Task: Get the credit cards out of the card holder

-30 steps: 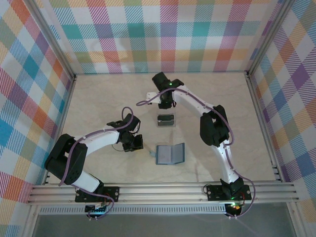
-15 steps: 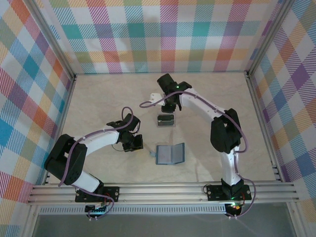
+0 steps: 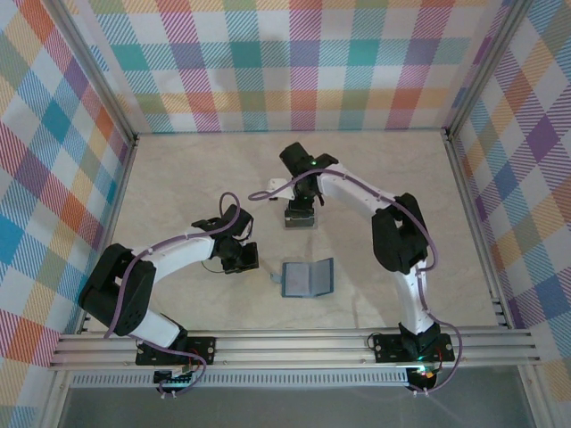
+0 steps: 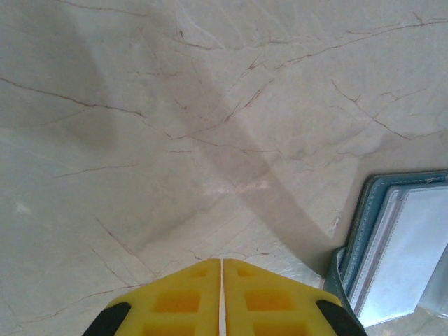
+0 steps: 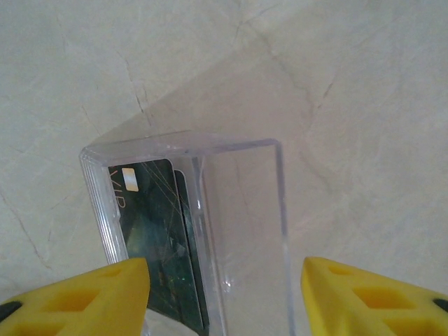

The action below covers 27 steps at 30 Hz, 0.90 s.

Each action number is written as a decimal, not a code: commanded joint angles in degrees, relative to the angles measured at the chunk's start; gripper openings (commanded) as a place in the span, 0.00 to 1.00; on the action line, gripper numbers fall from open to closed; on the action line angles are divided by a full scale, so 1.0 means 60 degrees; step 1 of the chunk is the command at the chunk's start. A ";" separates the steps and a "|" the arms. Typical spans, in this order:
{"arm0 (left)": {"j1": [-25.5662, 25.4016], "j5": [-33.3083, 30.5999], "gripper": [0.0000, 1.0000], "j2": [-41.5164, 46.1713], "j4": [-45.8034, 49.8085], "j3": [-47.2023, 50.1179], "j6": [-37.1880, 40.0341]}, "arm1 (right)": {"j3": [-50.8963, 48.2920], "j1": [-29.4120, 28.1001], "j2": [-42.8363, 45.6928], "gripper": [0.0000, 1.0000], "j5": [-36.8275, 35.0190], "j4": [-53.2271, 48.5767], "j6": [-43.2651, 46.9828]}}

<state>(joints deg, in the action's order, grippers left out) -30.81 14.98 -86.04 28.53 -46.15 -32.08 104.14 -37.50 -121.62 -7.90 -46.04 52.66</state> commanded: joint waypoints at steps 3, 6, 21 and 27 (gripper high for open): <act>0.0127 0.0058 0.10 0.0219 0.0230 0.0102 0.0047 | 0.0297 -0.0023 -0.0165 0.60 -0.0281 0.0231 -0.0112; 0.0125 0.0078 0.10 0.0189 0.0231 0.0077 0.0052 | 0.0306 -0.0021 -0.0178 0.60 -0.0669 0.0596 -0.0092; 0.0126 0.0008 0.10 0.0233 0.0273 0.0087 0.0080 | 0.0272 0.0037 0.0019 0.60 -0.1816 0.2189 -0.0061; 0.0125 0.0037 0.10 0.0247 0.0247 0.0095 0.0057 | 0.0112 0.0037 -0.0011 0.61 -0.1804 0.2495 -0.0145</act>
<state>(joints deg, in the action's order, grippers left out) -30.81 14.98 -86.00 28.53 -46.15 -32.08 104.47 -37.47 -122.56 -18.65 -32.64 52.71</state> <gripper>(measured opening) 0.099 0.610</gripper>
